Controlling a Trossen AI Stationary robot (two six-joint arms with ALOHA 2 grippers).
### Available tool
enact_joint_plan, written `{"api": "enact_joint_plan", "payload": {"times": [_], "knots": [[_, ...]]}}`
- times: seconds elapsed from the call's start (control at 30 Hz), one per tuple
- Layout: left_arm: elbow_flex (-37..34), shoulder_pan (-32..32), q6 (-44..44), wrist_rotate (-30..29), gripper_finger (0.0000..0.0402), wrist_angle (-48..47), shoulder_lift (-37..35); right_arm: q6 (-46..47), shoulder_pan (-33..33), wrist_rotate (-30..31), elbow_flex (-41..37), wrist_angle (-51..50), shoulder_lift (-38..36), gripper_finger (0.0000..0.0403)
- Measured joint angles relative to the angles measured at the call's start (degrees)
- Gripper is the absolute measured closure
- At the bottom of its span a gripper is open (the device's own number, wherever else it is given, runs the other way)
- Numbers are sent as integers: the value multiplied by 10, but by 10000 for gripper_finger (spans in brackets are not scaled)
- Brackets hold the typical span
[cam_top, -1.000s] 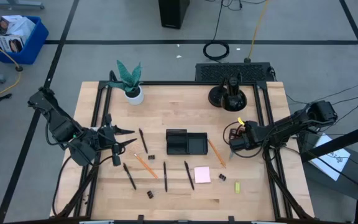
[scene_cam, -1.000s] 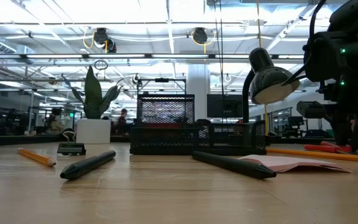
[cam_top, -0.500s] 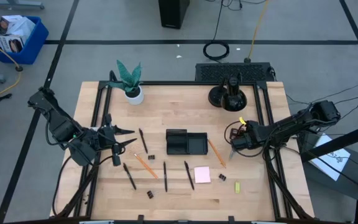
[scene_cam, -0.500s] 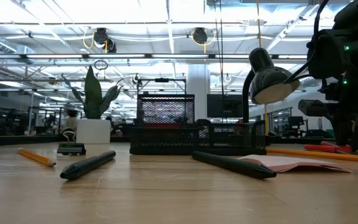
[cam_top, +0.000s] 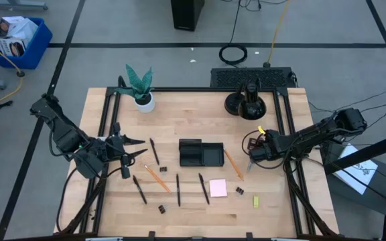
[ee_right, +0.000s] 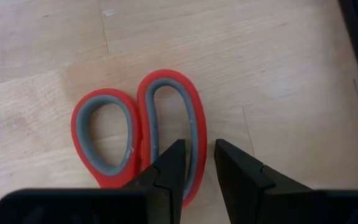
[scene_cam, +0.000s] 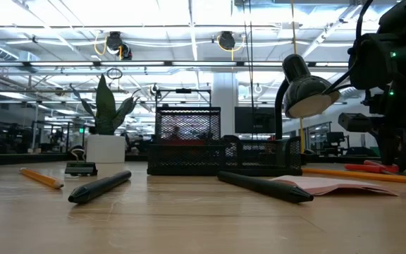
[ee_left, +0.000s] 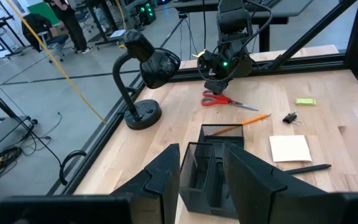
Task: Pick and place office supplies into organizer
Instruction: Put the scissor into the desk organizer
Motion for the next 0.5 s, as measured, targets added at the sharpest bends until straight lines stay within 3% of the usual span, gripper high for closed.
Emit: {"api": "enact_joint_plan", "payload": {"times": [0.5], "knots": [[0,0,0,0,275,0,0,-5,0,6,0,10,0,319]]}}
